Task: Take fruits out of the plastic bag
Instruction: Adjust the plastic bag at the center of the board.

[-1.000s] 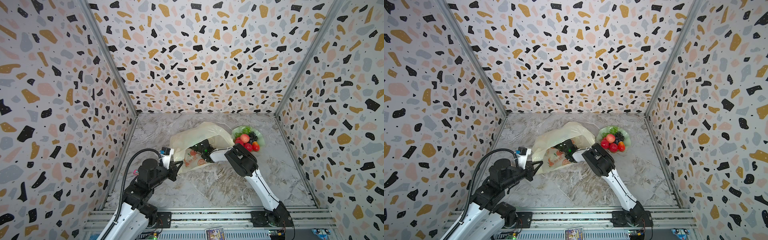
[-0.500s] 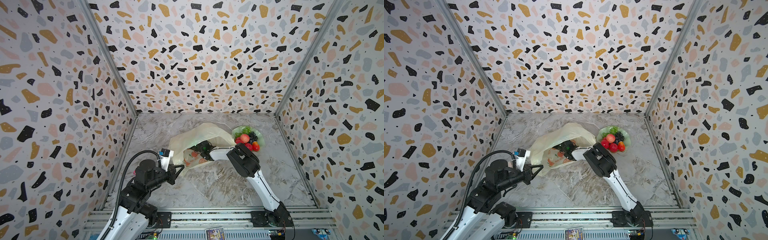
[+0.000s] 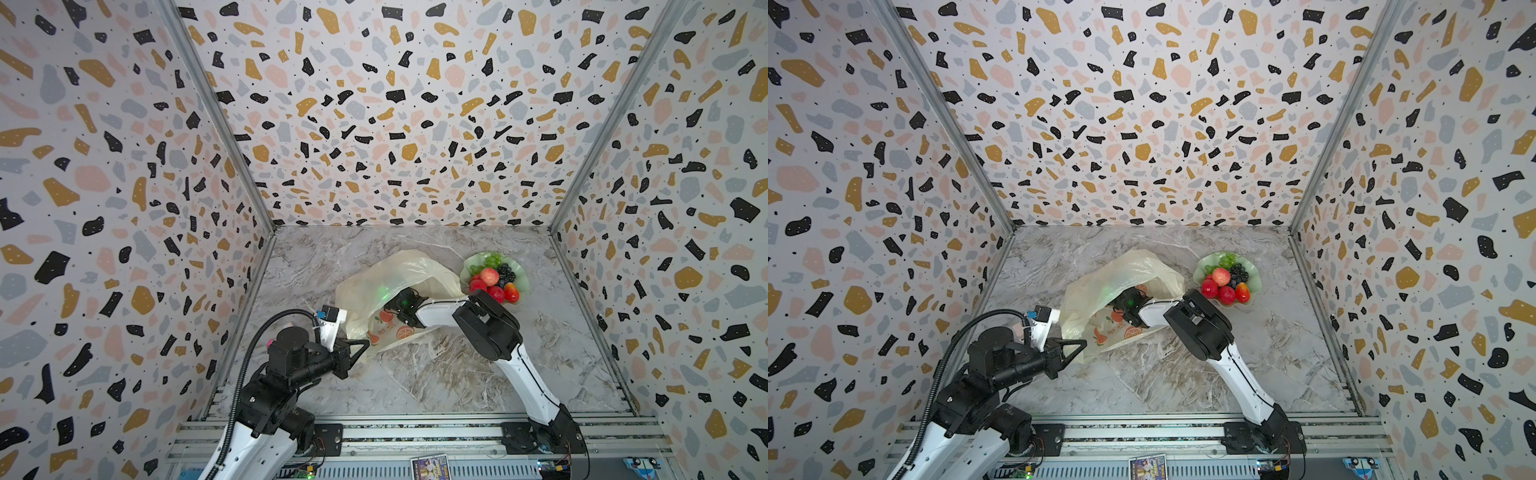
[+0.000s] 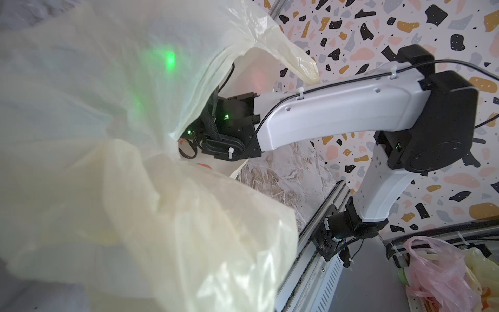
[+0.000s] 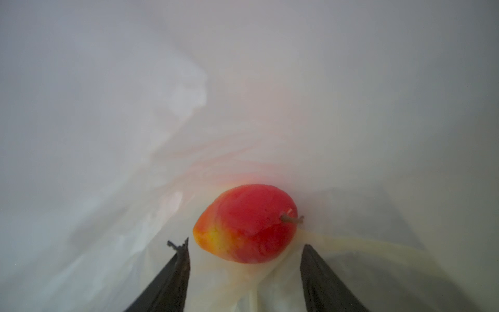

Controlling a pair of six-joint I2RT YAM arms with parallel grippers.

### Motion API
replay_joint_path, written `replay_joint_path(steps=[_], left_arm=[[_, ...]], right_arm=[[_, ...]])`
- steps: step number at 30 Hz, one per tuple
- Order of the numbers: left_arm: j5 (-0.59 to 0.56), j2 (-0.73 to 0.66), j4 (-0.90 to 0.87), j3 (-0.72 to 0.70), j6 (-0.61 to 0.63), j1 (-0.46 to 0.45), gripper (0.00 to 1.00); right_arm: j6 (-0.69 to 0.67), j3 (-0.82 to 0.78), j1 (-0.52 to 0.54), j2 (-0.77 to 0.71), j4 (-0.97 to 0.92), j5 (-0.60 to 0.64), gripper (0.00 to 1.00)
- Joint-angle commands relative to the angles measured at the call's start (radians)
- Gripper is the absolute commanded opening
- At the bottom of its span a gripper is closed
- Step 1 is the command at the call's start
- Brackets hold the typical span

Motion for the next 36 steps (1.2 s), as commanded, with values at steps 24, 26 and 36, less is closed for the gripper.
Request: replay_joint_path(steps=[24,26,36], left_arm=[[-0.010,-0.020,0.034,-0.021,-0.013,-0.005,0.00],[-0.030,-0.021,0.036,-0.016,-0.016,-0.004,0.00],[0.081,0.107,0.109,0.053,-0.005,-0.004,0.00]], right_arm=[[0.054,0.176,-0.051,0.117,0.072,-0.101,0.27],[0.042,0.125,-0.060,0.083,0.124,-0.123,0.27],[-0.312,-0.197,-0.070,-0.283,0.092,-0.193,0.34]])
